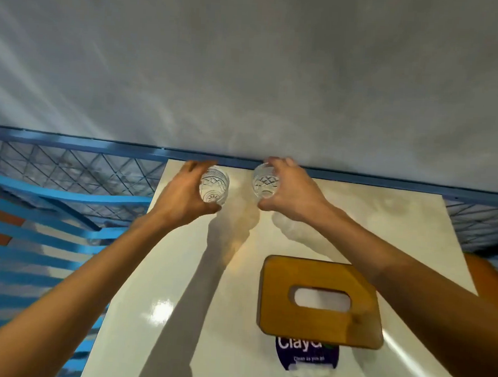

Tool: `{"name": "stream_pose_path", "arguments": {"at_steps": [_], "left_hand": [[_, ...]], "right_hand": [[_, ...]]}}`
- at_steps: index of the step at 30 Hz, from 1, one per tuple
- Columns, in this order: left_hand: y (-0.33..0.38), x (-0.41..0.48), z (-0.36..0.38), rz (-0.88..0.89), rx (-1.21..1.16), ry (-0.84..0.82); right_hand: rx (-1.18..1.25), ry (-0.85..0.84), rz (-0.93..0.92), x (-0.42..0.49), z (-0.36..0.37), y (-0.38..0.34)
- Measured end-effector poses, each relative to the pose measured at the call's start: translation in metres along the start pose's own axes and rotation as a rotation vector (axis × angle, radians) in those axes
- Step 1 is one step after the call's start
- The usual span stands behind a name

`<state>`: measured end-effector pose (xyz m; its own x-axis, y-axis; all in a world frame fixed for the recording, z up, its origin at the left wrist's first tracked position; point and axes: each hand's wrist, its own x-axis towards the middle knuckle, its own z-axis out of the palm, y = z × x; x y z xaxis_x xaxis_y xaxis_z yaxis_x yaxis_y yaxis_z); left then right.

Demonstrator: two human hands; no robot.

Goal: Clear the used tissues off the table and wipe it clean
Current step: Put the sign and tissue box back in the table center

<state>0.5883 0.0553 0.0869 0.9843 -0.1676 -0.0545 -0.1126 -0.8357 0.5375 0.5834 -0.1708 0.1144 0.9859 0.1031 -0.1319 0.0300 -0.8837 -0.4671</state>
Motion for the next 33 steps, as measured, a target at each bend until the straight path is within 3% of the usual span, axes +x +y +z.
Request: {"name": "stream_pose_path", "arguments": {"at_steps": [6, 14, 20, 33], "left_hand": [[0.046, -0.1, -0.012, 0.107, -0.02, -0.052], [0.084, -0.222, 0.044, 0.213, -0.14, -0.241], [0.09, -0.266, 0.11, 0.264, -0.027, -0.334], [0.095, -0.273, 0.173, 0.139, 0.087, -0.279]], "right_hand": [[0.075, -0.031, 0.023, -0.132, -0.031, 0.019], [0.13, -0.19, 0.027, -0.28, -0.006, 0.071], [0.057, -0.231, 0.11, -0.316, 0.035, 0.108], [-0.01, -0.137, 0.21, -0.319, 0.086, 0.117]]}}
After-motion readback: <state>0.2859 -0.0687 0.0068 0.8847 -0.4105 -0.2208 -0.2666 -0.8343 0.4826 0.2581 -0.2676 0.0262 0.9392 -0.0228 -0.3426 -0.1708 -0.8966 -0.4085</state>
